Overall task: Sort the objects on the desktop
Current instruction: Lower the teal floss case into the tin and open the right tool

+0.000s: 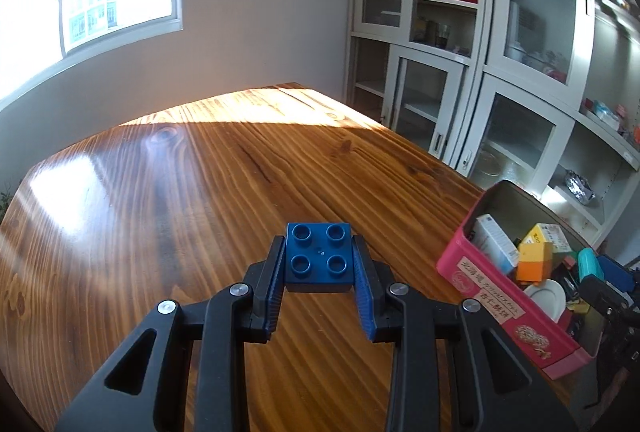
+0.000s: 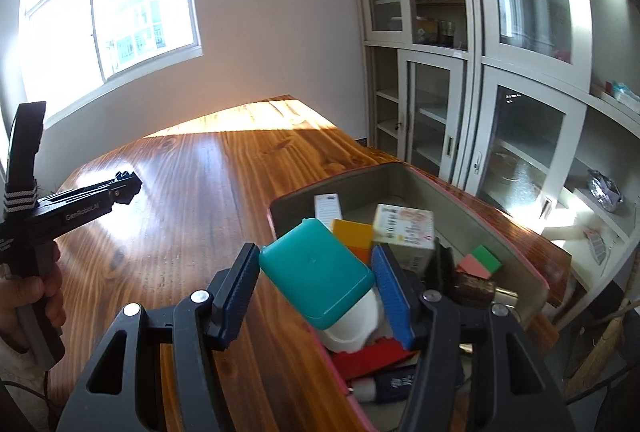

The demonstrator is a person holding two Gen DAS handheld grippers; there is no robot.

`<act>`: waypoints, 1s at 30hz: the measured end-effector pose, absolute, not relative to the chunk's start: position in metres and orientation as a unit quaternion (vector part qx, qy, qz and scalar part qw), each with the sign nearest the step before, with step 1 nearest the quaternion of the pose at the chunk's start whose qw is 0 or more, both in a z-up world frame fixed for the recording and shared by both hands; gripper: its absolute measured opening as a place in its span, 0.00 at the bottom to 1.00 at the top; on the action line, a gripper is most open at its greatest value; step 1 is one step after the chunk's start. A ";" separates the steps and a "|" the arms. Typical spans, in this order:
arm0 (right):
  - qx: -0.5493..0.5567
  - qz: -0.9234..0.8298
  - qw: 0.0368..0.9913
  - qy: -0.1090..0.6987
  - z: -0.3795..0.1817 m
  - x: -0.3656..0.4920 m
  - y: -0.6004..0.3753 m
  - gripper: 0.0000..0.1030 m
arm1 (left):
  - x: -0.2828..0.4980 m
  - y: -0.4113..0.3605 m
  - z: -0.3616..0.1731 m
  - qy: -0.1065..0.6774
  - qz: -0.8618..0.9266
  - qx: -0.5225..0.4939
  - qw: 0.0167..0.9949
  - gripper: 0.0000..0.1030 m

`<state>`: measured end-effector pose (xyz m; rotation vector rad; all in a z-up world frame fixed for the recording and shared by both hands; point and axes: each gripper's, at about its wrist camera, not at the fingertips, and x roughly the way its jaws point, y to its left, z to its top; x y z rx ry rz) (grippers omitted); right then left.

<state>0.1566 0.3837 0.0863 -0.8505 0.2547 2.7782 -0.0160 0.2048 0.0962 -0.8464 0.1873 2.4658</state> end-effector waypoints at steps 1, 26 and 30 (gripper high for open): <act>-0.289 0.945 0.119 0.092 0.086 0.161 0.390 0.61 | -0.010 0.213 0.096 0.073 0.908 -0.312 0.271 0.33; -0.265 0.940 0.150 0.157 0.066 0.201 0.466 0.61 | 0.070 0.355 0.089 0.132 0.829 -0.338 0.425 0.33; -0.260 0.941 0.150 0.157 0.067 0.203 0.468 0.61 | 0.074 0.363 0.089 0.130 0.822 -0.335 0.441 0.33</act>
